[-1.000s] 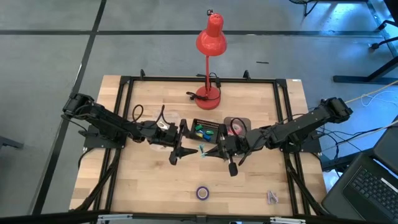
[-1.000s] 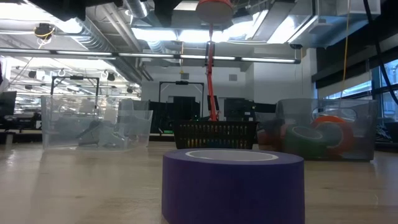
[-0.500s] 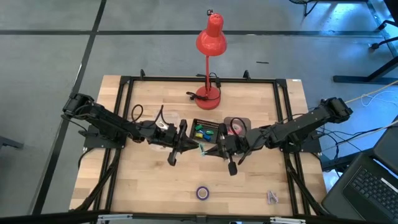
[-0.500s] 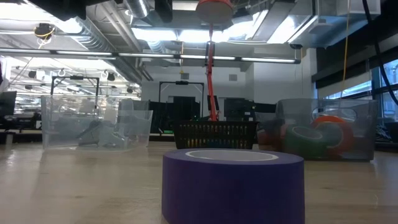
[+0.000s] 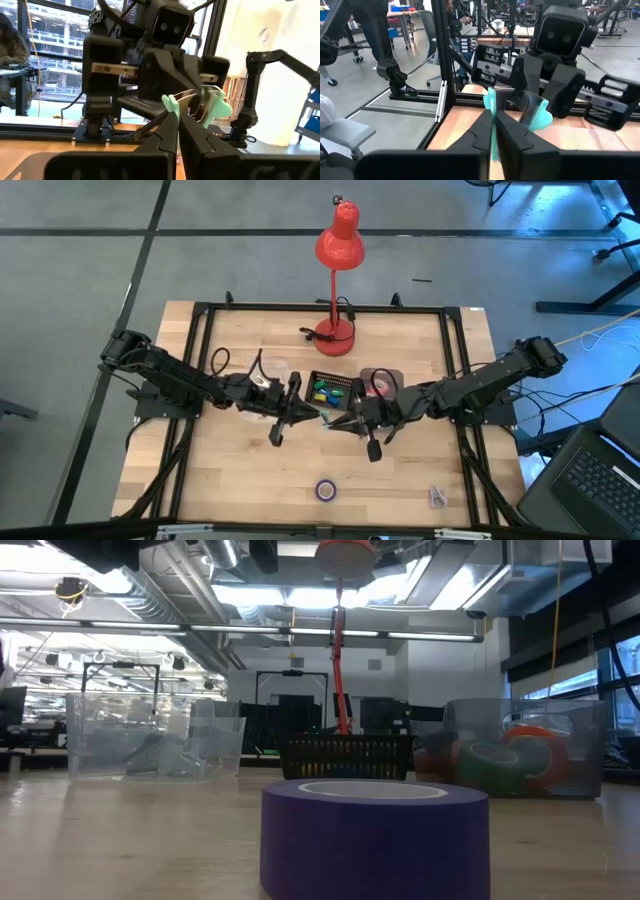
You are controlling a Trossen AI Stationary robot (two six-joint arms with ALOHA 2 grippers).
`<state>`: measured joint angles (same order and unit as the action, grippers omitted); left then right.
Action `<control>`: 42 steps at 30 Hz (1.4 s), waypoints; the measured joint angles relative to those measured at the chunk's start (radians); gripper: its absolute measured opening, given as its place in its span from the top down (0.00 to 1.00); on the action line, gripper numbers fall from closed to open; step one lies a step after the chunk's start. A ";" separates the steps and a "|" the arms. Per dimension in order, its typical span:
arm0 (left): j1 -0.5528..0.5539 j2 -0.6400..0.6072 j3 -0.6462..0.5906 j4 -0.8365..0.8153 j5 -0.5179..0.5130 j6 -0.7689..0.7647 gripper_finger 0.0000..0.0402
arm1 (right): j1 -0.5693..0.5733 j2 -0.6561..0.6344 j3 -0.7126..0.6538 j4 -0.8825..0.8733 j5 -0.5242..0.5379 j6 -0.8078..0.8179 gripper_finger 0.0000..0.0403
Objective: Pick and place Stapler, Stapler remover, tape
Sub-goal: Put the blue staple remover into the transparent bin
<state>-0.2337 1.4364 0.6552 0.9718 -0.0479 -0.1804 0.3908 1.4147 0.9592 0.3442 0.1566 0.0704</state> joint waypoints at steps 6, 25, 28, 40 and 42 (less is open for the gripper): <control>0.001 0.001 -0.002 -0.018 -0.001 0.003 0.99 | 0.001 -0.005 0.000 -0.004 -0.004 0.000 0.74; 0.032 -0.353 -0.001 -1.077 -0.481 0.021 0.99 | 0.000 -0.190 0.000 -0.572 0.087 0.319 0.44; 0.103 -0.350 -0.001 -1.261 -0.383 -0.107 0.99 | 0.000 -0.182 0.000 -0.566 0.087 0.317 0.44; 0.205 -0.264 0.000 -1.503 -0.029 -0.251 0.99 | 0.000 -0.181 0.000 -0.594 0.113 0.315 0.44; 0.205 -0.237 0.000 -1.531 0.012 -0.249 0.99 | 0.000 -0.181 0.000 -0.600 0.113 0.315 0.44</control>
<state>-0.0288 1.1996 0.6548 -0.5594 -0.0360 -0.4297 0.3908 1.2339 0.9592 -0.2554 0.2695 0.3855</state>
